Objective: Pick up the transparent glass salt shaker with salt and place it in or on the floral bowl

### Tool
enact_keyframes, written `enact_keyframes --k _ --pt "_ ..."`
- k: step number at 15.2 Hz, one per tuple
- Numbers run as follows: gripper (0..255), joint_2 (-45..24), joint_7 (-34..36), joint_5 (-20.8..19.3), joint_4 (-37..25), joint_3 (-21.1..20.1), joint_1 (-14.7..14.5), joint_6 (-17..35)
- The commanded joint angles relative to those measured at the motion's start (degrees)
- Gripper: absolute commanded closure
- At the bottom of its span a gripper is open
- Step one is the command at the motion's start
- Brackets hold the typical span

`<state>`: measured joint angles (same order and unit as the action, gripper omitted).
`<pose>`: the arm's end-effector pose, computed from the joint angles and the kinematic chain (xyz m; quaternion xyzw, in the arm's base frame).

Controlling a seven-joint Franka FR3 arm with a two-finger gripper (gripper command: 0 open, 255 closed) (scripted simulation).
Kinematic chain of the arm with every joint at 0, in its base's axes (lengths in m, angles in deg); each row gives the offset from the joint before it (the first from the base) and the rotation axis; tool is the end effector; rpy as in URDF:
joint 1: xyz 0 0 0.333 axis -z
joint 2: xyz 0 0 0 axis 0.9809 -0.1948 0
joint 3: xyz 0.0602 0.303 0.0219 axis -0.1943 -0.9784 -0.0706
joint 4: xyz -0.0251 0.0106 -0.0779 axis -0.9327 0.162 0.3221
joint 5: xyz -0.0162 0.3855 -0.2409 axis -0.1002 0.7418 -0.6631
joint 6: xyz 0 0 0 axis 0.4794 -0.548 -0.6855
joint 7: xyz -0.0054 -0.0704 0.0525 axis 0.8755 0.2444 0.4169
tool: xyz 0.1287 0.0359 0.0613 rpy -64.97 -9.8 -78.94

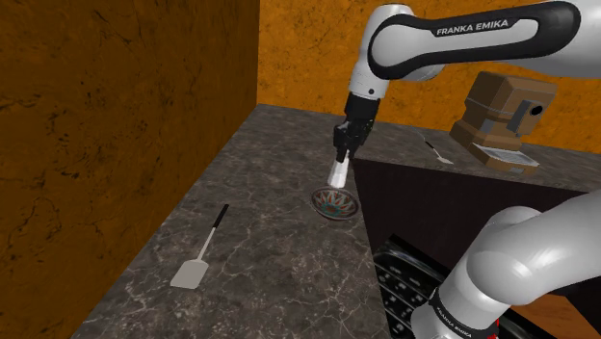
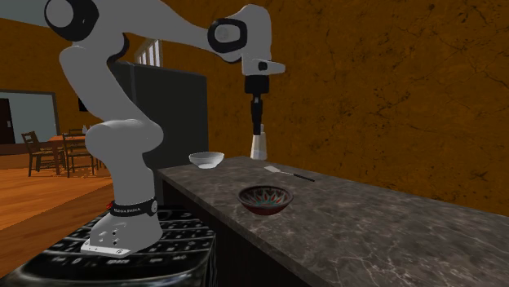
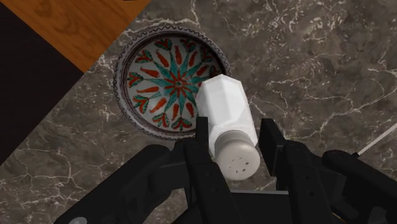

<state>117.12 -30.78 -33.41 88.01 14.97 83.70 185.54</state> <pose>0.4534 0.0065 0.4537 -0.9986 0.0271 -0.0049 0.0447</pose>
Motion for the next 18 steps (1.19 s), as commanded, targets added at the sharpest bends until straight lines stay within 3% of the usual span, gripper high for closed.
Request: enact_keyframes --k 1,3,18 --pt "255 -1.37 -2.53 -1.17 -1.91 2.04 1.14 -0.82" --pt "255 -3.33 -5.13 -2.23 -4.02 4.1 2.24 -1.22" --pt "255 -5.61 -6.16 -1.73 5.79 3.99 2.12 10.83"
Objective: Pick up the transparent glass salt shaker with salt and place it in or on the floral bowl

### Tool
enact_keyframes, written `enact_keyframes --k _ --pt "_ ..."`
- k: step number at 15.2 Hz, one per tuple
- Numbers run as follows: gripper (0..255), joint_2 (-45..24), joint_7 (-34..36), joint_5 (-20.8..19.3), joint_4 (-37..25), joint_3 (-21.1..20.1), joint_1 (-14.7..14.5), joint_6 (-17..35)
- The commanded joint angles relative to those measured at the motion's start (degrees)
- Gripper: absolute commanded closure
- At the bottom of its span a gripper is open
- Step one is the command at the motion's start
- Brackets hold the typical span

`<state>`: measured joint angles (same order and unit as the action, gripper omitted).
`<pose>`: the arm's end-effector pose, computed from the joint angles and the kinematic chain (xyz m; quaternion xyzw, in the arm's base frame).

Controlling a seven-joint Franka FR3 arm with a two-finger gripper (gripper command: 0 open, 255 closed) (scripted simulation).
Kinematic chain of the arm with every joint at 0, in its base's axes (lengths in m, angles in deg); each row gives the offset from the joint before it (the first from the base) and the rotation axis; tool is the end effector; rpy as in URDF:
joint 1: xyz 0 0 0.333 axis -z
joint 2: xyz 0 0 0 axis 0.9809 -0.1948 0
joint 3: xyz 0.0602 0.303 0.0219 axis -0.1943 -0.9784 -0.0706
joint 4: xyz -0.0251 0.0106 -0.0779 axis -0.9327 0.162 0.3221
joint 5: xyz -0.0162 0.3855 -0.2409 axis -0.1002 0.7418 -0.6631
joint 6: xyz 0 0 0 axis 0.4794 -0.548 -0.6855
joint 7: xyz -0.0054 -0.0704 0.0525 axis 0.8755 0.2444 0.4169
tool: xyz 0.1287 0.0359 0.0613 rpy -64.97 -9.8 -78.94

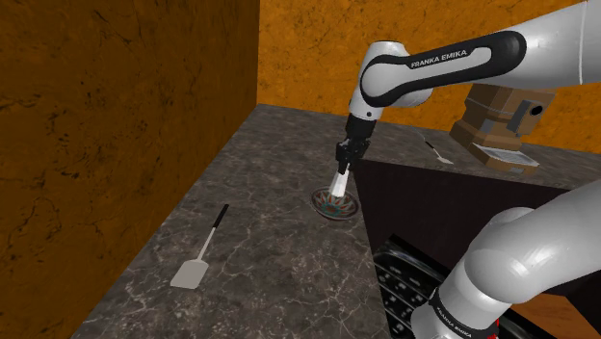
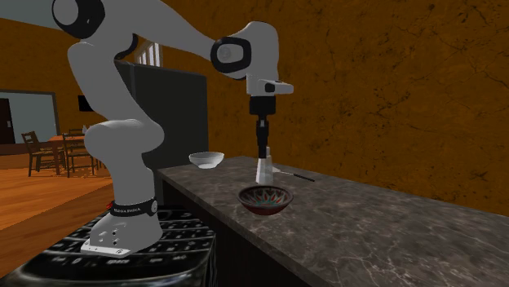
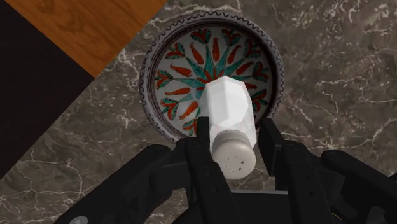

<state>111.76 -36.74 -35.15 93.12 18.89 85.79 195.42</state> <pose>0.4631 -0.0481 0.3787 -0.9986 0.0268 -0.0044 0.0445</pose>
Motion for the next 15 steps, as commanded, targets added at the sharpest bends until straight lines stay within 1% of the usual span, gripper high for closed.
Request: enact_keyframes --k 1,5,13,14,15 --pt "255 -0.52 -0.27 0.05 1.25 0.07 0.02 1.79" --pt "255 -2.03 -0.66 0.3 3.79 0.06 -0.06 5.83" --pt "255 -2.03 -0.66 0.3 3.79 0.05 -0.06 5.83" --pt "0 -2.03 -0.66 0.3 3.79 0.05 -0.06 5.83" --pt "0 -2.03 -0.66 0.3 3.79 0.05 -0.06 5.83"
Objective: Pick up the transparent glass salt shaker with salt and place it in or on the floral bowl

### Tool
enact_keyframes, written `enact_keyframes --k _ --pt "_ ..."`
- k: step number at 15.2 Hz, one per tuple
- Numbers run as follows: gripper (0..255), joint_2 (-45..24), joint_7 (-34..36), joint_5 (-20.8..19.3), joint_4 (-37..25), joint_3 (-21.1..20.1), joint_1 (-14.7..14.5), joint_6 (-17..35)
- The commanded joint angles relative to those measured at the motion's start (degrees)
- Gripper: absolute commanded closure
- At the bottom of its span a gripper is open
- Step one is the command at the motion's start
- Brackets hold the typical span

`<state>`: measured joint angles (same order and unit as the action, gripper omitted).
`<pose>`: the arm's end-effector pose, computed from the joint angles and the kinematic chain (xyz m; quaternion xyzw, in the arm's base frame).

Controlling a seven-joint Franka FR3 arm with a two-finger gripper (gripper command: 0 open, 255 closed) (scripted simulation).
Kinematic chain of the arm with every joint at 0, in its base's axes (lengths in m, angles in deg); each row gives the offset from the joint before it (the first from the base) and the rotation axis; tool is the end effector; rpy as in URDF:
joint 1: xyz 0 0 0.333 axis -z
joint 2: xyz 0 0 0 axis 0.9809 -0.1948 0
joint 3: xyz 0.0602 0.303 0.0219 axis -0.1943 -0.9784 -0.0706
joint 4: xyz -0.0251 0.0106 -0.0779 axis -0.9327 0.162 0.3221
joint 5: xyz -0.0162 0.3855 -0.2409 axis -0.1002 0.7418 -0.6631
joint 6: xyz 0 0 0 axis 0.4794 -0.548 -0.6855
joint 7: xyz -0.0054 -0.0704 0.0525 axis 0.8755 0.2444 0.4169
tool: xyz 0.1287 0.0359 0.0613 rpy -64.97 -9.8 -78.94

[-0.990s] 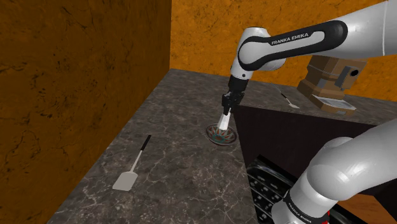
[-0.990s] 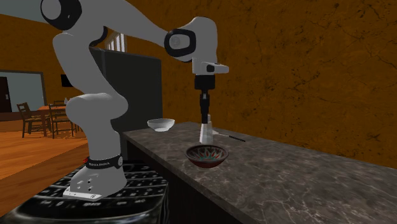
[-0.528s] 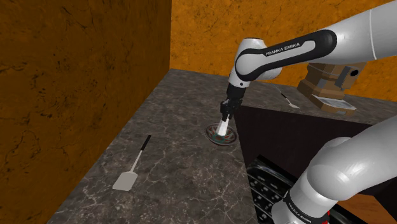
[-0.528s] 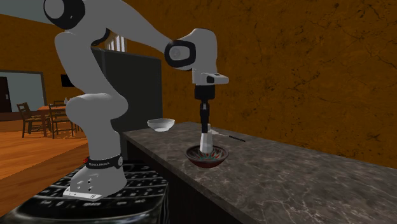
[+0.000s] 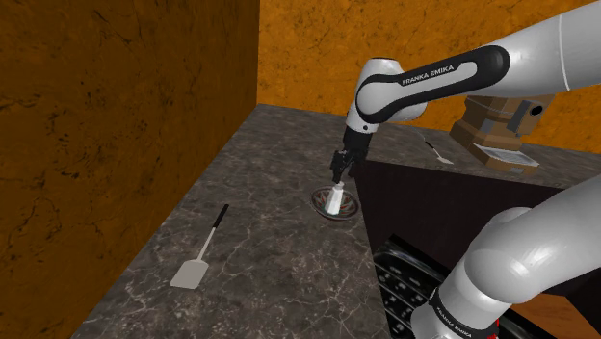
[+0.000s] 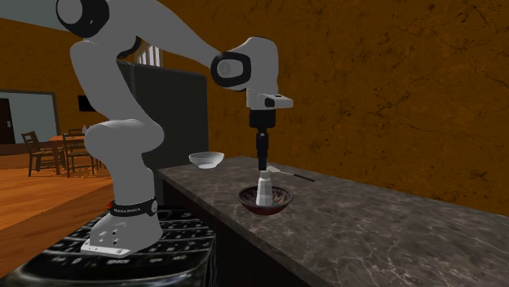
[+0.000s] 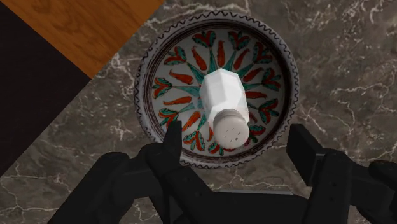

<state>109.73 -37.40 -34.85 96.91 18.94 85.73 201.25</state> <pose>0.4596 -0.0486 0.3368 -0.9986 0.0267 -0.0047 0.0444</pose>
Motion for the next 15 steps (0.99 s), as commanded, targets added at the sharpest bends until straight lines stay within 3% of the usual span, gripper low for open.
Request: enact_keyframes --k 1,4,8,15 --pt "0 0.0 0.0 0.0 0.0 0.0 0.0 0.0" --pt "0 0.0 0.0 0.0 0.0 0.0 0.0 0.0" --pt "0 2.65 0.26 -0.62 -5.31 0.4 0.38 -7.98" --pt "0 2.65 0.26 -0.62 -5.31 0.4 0.38 -7.98"
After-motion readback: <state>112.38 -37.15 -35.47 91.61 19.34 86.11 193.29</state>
